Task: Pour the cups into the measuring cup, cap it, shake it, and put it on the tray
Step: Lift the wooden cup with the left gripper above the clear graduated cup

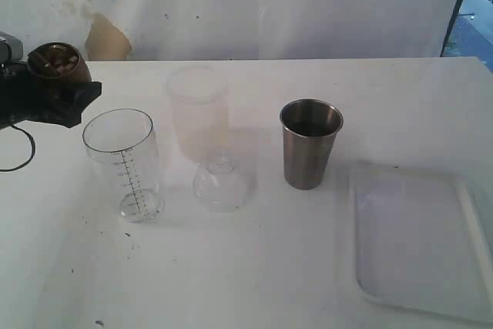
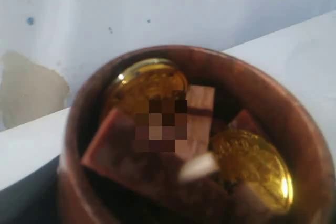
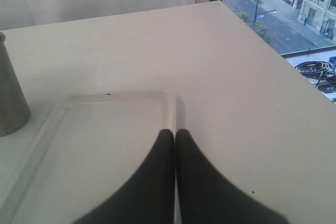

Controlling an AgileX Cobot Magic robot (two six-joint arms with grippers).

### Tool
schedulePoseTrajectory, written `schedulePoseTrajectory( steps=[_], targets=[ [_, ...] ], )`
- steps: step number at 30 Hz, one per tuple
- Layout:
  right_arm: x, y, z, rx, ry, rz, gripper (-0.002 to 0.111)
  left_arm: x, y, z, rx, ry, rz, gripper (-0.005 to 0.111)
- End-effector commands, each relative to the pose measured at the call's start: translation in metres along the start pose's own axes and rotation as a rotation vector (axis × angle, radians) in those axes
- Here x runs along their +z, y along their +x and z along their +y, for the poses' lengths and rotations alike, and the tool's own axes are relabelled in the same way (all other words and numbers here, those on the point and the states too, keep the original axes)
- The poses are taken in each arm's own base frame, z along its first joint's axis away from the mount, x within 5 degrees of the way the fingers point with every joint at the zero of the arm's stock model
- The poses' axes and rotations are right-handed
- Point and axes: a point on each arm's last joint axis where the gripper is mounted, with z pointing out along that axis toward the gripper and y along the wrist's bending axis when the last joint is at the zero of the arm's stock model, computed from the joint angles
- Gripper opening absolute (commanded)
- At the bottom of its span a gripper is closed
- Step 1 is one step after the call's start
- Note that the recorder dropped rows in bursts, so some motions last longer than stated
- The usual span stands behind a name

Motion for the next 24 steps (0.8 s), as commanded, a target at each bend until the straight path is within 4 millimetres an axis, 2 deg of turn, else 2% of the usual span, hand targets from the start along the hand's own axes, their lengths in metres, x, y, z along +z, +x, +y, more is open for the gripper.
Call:
schedulePoseTrajectory(
  steps=[1, 11, 18, 24],
  targets=[
    [0.0, 0.0, 0.0, -0.005, 0.007, -0.009, 0.0, -0.001, -0.016, -0.01, 0.02, 0.117, -0.103, 0.0],
    [0.0, 0.0, 0.0, -0.005, 0.007, -0.009, 0.0, -0.003, -0.019, -0.02, 0.145, 0.218, -0.153, 0.0],
    [0.0, 0.0, 0.0, -0.005, 0.007, -0.009, 0.0, -0.001, -0.027, -0.019, 0.077, 0.248, -0.172, 0.0],
    [0.0, 0.0, 0.0, -0.005, 0.007, -0.009, 0.0, 0.004, -0.034, -0.013, 0.114, 0.251, -0.146, 0.0]
  ],
)
